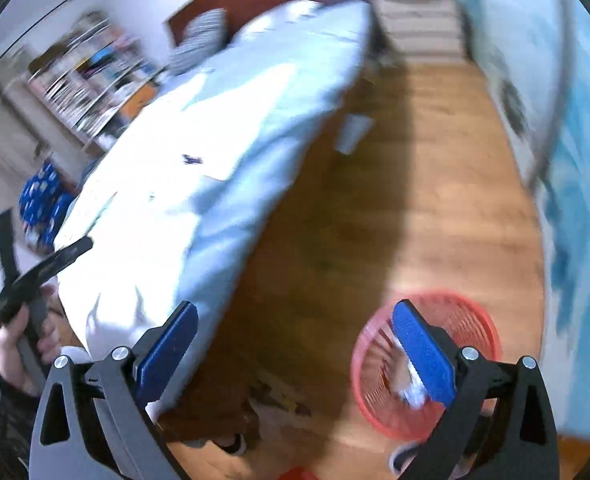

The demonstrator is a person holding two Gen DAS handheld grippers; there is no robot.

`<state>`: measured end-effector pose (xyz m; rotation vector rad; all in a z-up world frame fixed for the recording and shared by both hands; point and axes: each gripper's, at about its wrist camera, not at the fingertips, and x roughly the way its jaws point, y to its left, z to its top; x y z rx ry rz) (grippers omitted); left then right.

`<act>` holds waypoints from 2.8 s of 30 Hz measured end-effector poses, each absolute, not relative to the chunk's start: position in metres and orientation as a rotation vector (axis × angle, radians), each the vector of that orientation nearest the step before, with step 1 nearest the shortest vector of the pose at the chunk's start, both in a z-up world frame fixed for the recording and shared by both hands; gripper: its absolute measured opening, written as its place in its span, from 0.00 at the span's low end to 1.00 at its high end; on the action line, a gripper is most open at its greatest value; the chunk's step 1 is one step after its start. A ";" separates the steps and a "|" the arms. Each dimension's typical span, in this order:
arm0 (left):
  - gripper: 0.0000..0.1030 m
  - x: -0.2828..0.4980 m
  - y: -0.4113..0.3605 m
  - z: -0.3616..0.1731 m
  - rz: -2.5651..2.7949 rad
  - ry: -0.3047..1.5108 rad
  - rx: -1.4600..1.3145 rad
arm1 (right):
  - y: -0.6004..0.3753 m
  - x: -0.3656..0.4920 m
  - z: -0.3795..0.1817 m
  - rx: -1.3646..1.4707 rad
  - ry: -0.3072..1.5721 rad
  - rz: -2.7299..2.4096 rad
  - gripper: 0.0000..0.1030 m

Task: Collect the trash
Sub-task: 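Move both tools back over the can lid and purple wrapper on the sheet, then grasp the silver can lid with the left tool while the right tool grasps the purple wrapper and tissue, then carry the can lid and wrapper bundle over the red wastebasket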

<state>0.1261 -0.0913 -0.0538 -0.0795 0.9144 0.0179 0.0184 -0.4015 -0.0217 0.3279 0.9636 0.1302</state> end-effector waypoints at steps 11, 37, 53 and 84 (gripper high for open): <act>0.87 0.250 -0.064 -0.113 0.057 0.954 -0.230 | -0.222 0.200 -0.001 0.036 0.890 0.372 0.93; 0.57 0.270 -0.015 -0.112 0.188 1.006 -0.393 | -0.181 0.345 -0.105 0.123 1.063 0.288 0.86; 0.57 0.264 0.024 -0.100 0.203 0.957 -0.545 | -0.185 0.330 -0.100 0.119 0.977 0.297 0.24; 0.57 0.015 -0.393 -0.025 -0.555 1.015 0.109 | -0.558 -0.141 0.055 0.332 0.906 -0.104 0.25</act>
